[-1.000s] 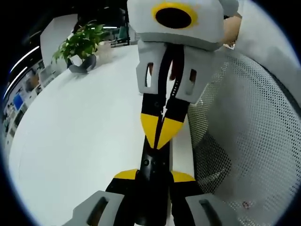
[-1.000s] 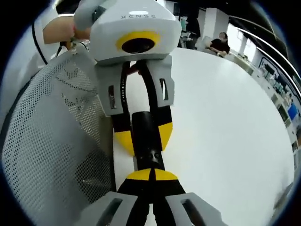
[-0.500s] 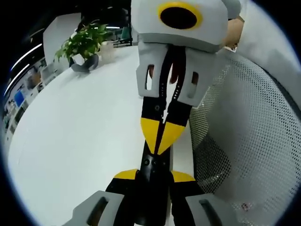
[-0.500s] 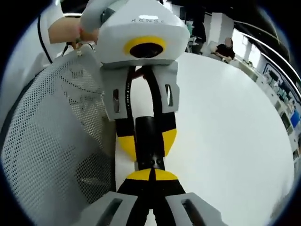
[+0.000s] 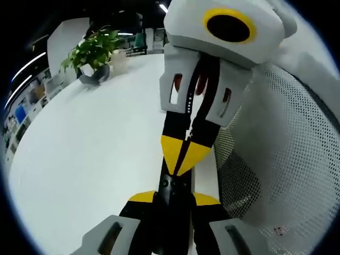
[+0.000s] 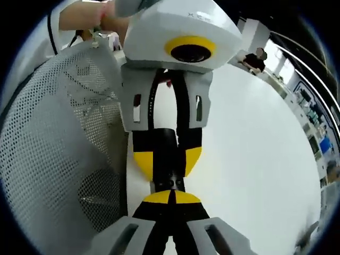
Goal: Press the specified remote control buttons in sequence, fully releasing each button before pressing the next.
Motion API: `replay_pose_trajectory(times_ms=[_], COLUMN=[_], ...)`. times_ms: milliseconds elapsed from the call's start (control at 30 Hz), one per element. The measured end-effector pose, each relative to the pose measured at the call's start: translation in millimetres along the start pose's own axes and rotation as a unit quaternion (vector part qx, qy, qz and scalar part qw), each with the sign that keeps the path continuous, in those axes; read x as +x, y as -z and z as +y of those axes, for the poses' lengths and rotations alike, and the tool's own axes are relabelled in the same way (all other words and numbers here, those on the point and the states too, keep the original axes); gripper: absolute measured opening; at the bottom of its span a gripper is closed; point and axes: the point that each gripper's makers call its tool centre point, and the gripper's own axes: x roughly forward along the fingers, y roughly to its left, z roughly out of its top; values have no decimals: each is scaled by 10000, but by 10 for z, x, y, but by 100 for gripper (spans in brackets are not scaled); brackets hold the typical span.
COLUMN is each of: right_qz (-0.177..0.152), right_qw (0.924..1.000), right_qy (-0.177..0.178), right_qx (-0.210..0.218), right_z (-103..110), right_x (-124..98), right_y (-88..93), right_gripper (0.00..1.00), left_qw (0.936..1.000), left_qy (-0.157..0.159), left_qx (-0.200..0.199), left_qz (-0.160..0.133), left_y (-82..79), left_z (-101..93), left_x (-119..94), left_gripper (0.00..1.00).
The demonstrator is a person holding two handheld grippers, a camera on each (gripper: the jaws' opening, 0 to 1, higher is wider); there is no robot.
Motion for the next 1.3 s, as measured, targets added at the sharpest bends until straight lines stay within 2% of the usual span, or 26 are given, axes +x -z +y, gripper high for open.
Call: replay_pose_trajectory(times_ms=[133, 267, 433, 700, 800, 1067, 1300], right_qz=[-86, -76, -142, -59, 82, 250, 62], right_qw=[9999, 9999, 9997, 9991, 9973, 9961, 9989], right_qy=[-26, 59, -173, -205, -269, -294, -318], right_qx=[111, -93, -129, -375, -686, -791, -333], right_z=[-4, 27, 138, 171, 194, 197, 180], right_x=[-9, -20, 0, 39, 66, 88, 78], right_y=[1, -1, -51, -88, -90, -90, -95], right_gripper=[0, 0, 0, 0, 0, 0, 0], left_qw=[10000, 9999, 9999, 10000, 10000, 9999, 9999], left_qy=[-33, -64, -64, -41, -27, 18, 14], left_qx=[5, -38, -72, -44, -37, 93, 92], left_qz=[-7, 77, 80, 61, 51, 131, 113], left_y=[0, -10, -1, -1, -2, 5, 9], left_z=[2, 6, 8, 5, 3, 0, 0], left_x=[1, 6, 1, 3, 2, 6, 6], left_gripper=[24, 24, 24, 24, 25, 24, 24])
